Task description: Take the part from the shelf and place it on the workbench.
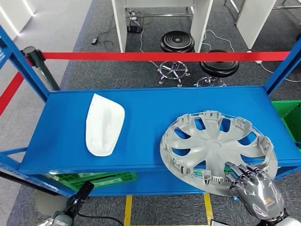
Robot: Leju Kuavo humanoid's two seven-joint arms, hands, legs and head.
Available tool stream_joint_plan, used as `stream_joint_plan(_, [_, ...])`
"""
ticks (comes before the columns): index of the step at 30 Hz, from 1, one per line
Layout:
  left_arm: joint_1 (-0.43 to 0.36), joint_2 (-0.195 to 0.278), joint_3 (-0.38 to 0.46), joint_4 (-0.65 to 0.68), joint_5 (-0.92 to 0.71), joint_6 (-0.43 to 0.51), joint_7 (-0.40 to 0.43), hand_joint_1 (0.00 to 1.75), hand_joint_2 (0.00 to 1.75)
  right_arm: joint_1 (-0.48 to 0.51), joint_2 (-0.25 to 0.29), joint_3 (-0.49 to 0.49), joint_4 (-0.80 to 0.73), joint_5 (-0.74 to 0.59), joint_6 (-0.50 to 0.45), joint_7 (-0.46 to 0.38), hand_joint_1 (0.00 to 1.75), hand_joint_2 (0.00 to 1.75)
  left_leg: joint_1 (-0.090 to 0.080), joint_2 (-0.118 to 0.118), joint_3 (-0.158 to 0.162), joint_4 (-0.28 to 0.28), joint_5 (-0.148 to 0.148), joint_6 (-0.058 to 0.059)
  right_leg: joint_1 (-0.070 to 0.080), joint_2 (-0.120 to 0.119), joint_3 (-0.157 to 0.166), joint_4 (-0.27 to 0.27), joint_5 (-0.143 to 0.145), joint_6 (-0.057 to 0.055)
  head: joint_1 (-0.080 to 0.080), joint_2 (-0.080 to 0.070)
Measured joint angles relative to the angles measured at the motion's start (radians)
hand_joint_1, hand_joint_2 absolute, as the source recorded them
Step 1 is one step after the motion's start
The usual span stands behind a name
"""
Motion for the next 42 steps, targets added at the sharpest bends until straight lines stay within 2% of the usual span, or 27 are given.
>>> stream_joint_plan(2, [0.001, 0.0, 0.0, 0.0, 0.001, 0.001, 0.0, 0.0, 0.0, -0.003, 0.0, 0.003, 0.0, 0.0, 0.0, 0.001, 1.75, 1.75, 0.002, 0.0, 0.0, -0.006, 0.003, 0.01, -0.002, -0.001, -0.002, -0.003, 0.0, 0.012, 0.0, 0.0])
stream_joint_plan(3, [0.002, -0.001, 0.001, 0.0, 0.001, 0.001, 0.0, 0.0, 0.0, -0.006, 0.0, 0.004, -0.001, 0.001, 0.0, 0.001, 1.75, 1.75, 0.004, 0.0, 0.002, -0.009, 0.005, 0.016, -0.002, -0.002, -0.009, 0.01, -0.01, 0.018, 0.003, 0.0])
stream_joint_plan(4, [0.001, 0.0, 0.001, 0.0, 0.001, 0.002, 0.0, 0.0, 0.0, -0.008, 0.0, 0.006, -0.001, 0.003, 0.0, 0.002, 1.75, 1.75, 0.007, 0.001, 0.003, -0.012, 0.007, 0.021, -0.002, -0.002, -0.025, 0.045, -0.032, 0.022, 0.006, 0.0])
stream_joint_plan(7, [0.001, 0.002, 0.002, 0.0, 0.002, 0.004, 0.0, 0.0, 0.0, -0.01, 0.0, 0.014, -0.002, 0.011, 0.002, 0.004, 1.75, 1.75, 0.006, 0.001, 0.004, -0.012, 0.006, 0.027, -0.003, -0.004, -0.116, 0.238, -0.119, 0.029, 0.012, 0.0])
stream_joint_plan(8, [0.002, 0.002, 0.002, 0.0, 0.003, 0.004, 0.0, 0.0, 0.0, -0.01, 0.0, 0.017, -0.002, 0.012, 0.002, 0.004, 1.75, 1.75, 0.006, 0.001, 0.005, -0.012, 0.006, 0.028, -0.003, -0.003, -0.135, 0.276, -0.127, 0.03, 0.012, 0.0])
stream_joint_plan(9, [0.002, 0.002, 0.002, 0.0, 0.003, 0.004, 0.0, 0.0, 0.0, -0.011, 0.0, 0.018, -0.002, 0.011, 0.003, 0.004, 1.75, 1.75, 0.006, 0.001, 0.006, -0.012, 0.005, 0.028, -0.003, -0.004, -0.136, 0.276, -0.114, 0.03, 0.012, 0.0])
stream_joint_plan(10, [0.002, 0.002, 0.002, 0.0, 0.003, 0.004, 0.0, 0.0, 0.0, -0.011, -0.001, 0.019, -0.002, 0.011, 0.003, 0.005, 1.75, 1.75, 0.007, 0.0, 0.009, -0.011, 0.004, 0.027, -0.004, -0.004, -0.116, 0.233, -0.084, 0.03, 0.012, 0.0])
stream_joint_plan(12, [0.002, 0.002, 0.002, 0.0, 0.004, 0.004, 0.0, 0.0, 0.0, -0.015, -0.002, 0.019, -0.001, 0.011, 0.006, 0.006, 1.75, 1.75, 0.006, -0.001, 0.015, -0.01, -0.001, 0.02, -0.005, -0.004, -0.043, 0.09, -0.02, 0.03, 0.013, 0.0])
stream_joint_plan(14, [0.002, 0.004, 0.002, 0.0, 0.004, 0.004, -0.001, 0.0, 0.0, -0.019, -0.004, 0.021, 0.0, 0.01, 0.009, 0.008, 1.75, 1.75, 0.001, -0.003, 0.014, -0.007, -0.003, 0.01, -0.005, -0.001, 0.002, 0.005, 0.002, 0.023, 0.012, 0.0])
stream_joint_plan(16, [0.002, 0.005, 0.002, 0.0, 0.004, 0.005, -0.001, 0.0, 0.0, -0.022, -0.006, 0.023, 0.002, 0.01, 0.013, 0.01, 1.75, 1.75, 0.0, -0.004, 0.011, -0.007, 0.0, 0.002, -0.003, 0.001, 0.003, 0.0, -0.001, 0.01, 0.009, 0.0])
stream_joint_plan(18, [0.001, 0.005, 0.002, 0.0, 0.004, 0.005, -0.002, 0.0, 0.0, -0.023, -0.007, 0.024, 0.004, 0.009, 0.02, 0.012, 1.75, 1.75, 0.002, -0.003, 0.007, 0.003, -0.012, -0.007, -0.004, 0.001, 0.003, -0.002, 0.001, -0.003, 0.007, 0.0])
stream_joint_plan(20, [0.0, 0.004, 0.002, 0.0, 0.005, 0.005, -0.002, 0.0, 0.0, -0.026, -0.008, 0.024, 0.008, 0.009, 0.034, 0.019, 1.75, 1.75, 0.004, -0.001, -0.029, 0.081, -0.06, -0.016, -0.007, -0.001, 0.004, -0.004, 0.003, -0.015, 0.003, 0.0])
stream_joint_plan(22, [0.001, 0.004, 0.002, 0.0, 0.007, 0.005, -0.003, 0.0, 0.0, -0.026, -0.012, 0.023, 0.018, 0.007, 0.056, 0.03, 1.75, 1.75, 0.004, -0.001, -0.091, 0.213, -0.117, -0.02, -0.007, -0.003, 0.003, -0.004, 0.002, -0.019, 0.001, 0.0])
stream_joint_plan(23, [0.002, 0.005, 0.002, 0.0, 0.007, 0.005, -0.003, 0.0, 0.0, -0.024, -0.015, 0.022, 0.027, 0.003, 0.066, 0.037, 1.75, 1.75, 0.004, -0.001, -0.113, 0.257, -0.127, -0.02, -0.006, -0.003, 0.003, -0.004, 0.002, -0.02, 0.001, 0.0])
stream_joint_plan(24, [0.003, 0.005, 0.002, 0.0, 0.007, 0.005, -0.004, 0.0, 0.0, -0.023, -0.017, 0.019, 0.038, -0.001, 0.073, 0.043, 1.75, 1.75, 0.004, -0.001, -0.121, 0.269, -0.119, -0.019, -0.006, -0.002, 0.004, -0.004, 0.001, -0.02, 0.0, 0.0])
stream_joint_plan(25, [0.003, 0.006, 0.002, 0.0, 0.008, 0.005, -0.004, 0.0, 0.0, -0.021, -0.02, 0.015, 0.049, -0.006, 0.077, 0.049, 1.75, 1.75, 0.004, -0.001, -0.11, 0.242, -0.094, -0.017, -0.006, -0.002, 0.004, -0.004, 0.001, -0.02, 0.0, 0.0])
stream_joint_plan(27, [0.003, 0.007, 0.002, 0.0, 0.009, 0.005, -0.005, 0.0, 0.0, -0.02, -0.027, 0.006, 0.068, -0.009, 0.08, 0.055, 1.75, 1.75, 0.004, 0.0, -0.052, 0.118, -0.026, -0.01, -0.005, -0.001, 0.006, -0.004, 0.001, -0.018, 0.001, 0.0])
stream_joint_plan(28, [0.002, 0.007, 0.002, 0.0, 0.01, 0.006, -0.006, 0.0, 0.0, -0.019, -0.03, 0.002, 0.076, -0.01, 0.08, 0.056, 1.75, 1.75, 0.004, -0.001, -0.024, 0.058, -0.007, -0.007, -0.003, 0.0, 0.005, -0.002, 0.0, -0.014, 0.001, 0.0])
stream_joint_plan(30, [0.002, 0.008, 0.002, 0.0, 0.01, 0.006, -0.007, 0.0, 0.0, -0.018, -0.035, -0.005, 0.089, -0.013, 0.08, 0.059, 1.75, 1.75, 0.002, -0.001, 0.0, 0.001, 0.002, -0.001, 0.0, 0.001, 0.002, -0.003, 0.002, -0.003, 0.001, 0.0])
stream_joint_plan(33, [0.004, 0.008, 0.002, 0.0, 0.01, 0.008, -0.007, 0.0, 0.0, -0.013, -0.04, -0.013, 0.105, -0.034, 0.088, 0.07, 1.75, 1.75, 0.004, -0.001, 0.002, -0.008, 0.006, 0.013, -0.003, 0.0, -0.002, -0.003, -0.001, 0.015, 0.002, 0.0])
stream_joint_plan(35, [0.004, 0.008, 0.003, 0.0, 0.011, 0.008, -0.008, 0.0, 0.0, -0.007, -0.042, -0.027, 0.125, -0.06, 0.097, 0.081, 1.75, 1.75, 0.007, 0.0, 0.005, -0.013, 0.009, 0.024, -0.004, -0.002, -0.034, 0.064, -0.042, 0.024, 0.007, 0.0])
stream_joint_plan(37, [0.005, 0.01, 0.003, 0.0, 0.011, 0.009, -0.009, 0.0, 0.0, 0.003, -0.043, -0.047, 0.154, -0.097, 0.103, 0.079, 1.75, 1.75, 0.006, 0.0, 0.005, -0.013, 0.008, 0.028, -0.004, -0.003, -0.096, 0.198, -0.104, 0.029, 0.01, 0.0])
stream_joint_plan(38, [0.006, 0.011, 0.004, 0.0, 0.012, 0.009, -0.009, 0.0, 0.0, 0.01, -0.043, -0.056, 0.17, -0.118, 0.106, 0.072, 1.75, 1.75, 0.005, 0.0, 0.005, -0.013, 0.008, 0.029, -0.004, -0.003, -0.123, 0.253, -0.122, 0.03, 0.01, 0.0])
stream_joint_plan(39, [0.007, 0.011, 0.004, 0.0, 0.012, 0.009, -0.01, 0.0, 0.0, 0.017, -0.043, -0.066, 0.185, -0.137, 0.112, 0.062, 1.75, 1.75, 0.005, 0.0, 0.006, -0.013, 0.007, 0.029, -0.004, -0.003, -0.133, 0.274, -0.121, 0.031, 0.01, 0.0])
stream_joint_plan(40, [0.008, 0.011, 0.004, 0.0, 0.012, 0.009, -0.012, 0.0, 0.0, 0.023, -0.043, -0.075, 0.198, -0.157, 0.122, 0.05, 1.75, 1.75, 0.005, -0.001, 0.008, -0.013, 0.006, 0.029, -0.004, -0.003, -0.123, 0.252, -0.099, 0.031, 0.01, 0.0])
stream_joint_plan(41, [0.008, 0.01, 0.004, 0.0, 0.012, 0.008, -0.014, 0.0, 0.0, 0.027, -0.044, -0.084, 0.207, -0.175, 0.135, 0.04, 1.75, 1.75, 0.006, -0.001, 0.011, -0.012, 0.005, 0.028, -0.005, -0.003, -0.094, 0.194, -0.066, 0.032, 0.01, 0.0])
stream_joint_plan(42, [0.007, 0.01, 0.004, 0.0, 0.012, 0.008, -0.015, 0.0, 0.0, 0.031, -0.046, -0.094, 0.214, -0.194, 0.153, 0.032, 1.66, 1.75, 0.006, -0.001, 0.013, -0.012, 0.003, 0.025, -0.006, -0.004, -0.056, 0.12, -0.035, 0.033, 0.01, 0.0])
